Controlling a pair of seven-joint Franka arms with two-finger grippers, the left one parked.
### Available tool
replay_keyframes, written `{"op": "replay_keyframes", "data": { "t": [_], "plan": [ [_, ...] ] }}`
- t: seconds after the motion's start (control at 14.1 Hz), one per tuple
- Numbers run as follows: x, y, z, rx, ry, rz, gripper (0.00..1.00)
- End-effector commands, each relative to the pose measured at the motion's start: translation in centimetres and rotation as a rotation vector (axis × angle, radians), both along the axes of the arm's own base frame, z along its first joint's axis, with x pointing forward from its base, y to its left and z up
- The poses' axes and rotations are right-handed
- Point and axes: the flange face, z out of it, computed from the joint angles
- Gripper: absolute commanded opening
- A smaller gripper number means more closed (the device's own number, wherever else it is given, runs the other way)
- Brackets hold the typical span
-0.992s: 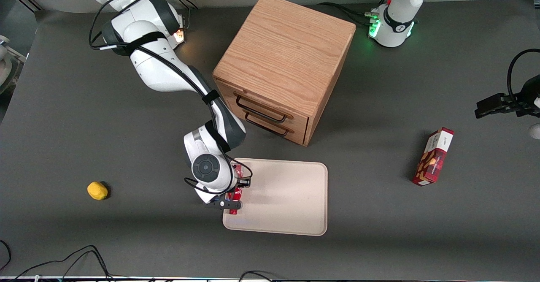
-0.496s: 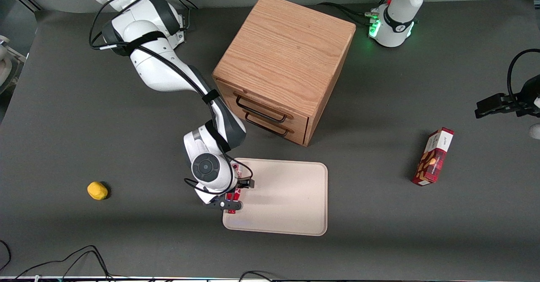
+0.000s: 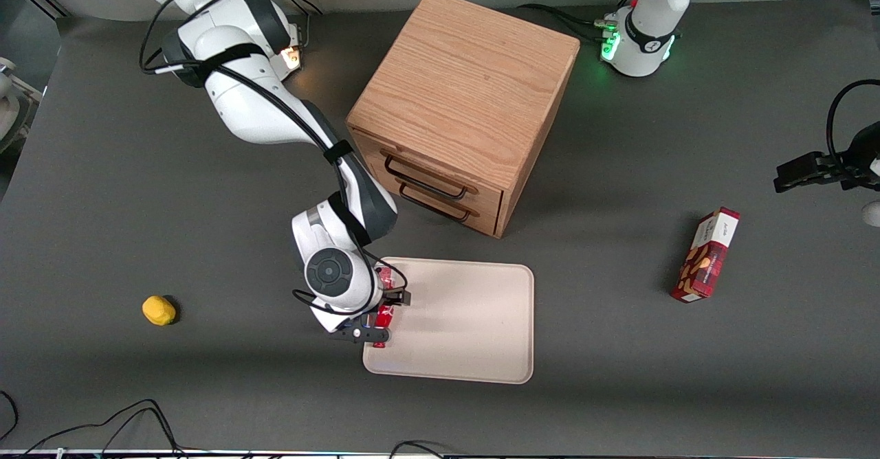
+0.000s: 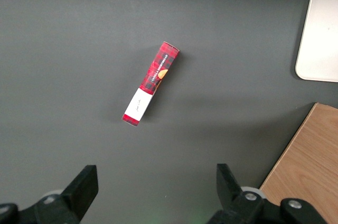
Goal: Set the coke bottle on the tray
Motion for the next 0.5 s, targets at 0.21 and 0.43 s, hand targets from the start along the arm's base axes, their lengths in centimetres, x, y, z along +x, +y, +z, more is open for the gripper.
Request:
{"op": "replay_keyframes", "data": {
  "t": [0.21,0.43],
  "plan": [
    [-5.9,-6.9,12.7,0.000,0.054,-0.041,1.00],
    [-9.4,-12.3,18.3,-0.003,0.039,-0.088,1.00]
  ]
}}
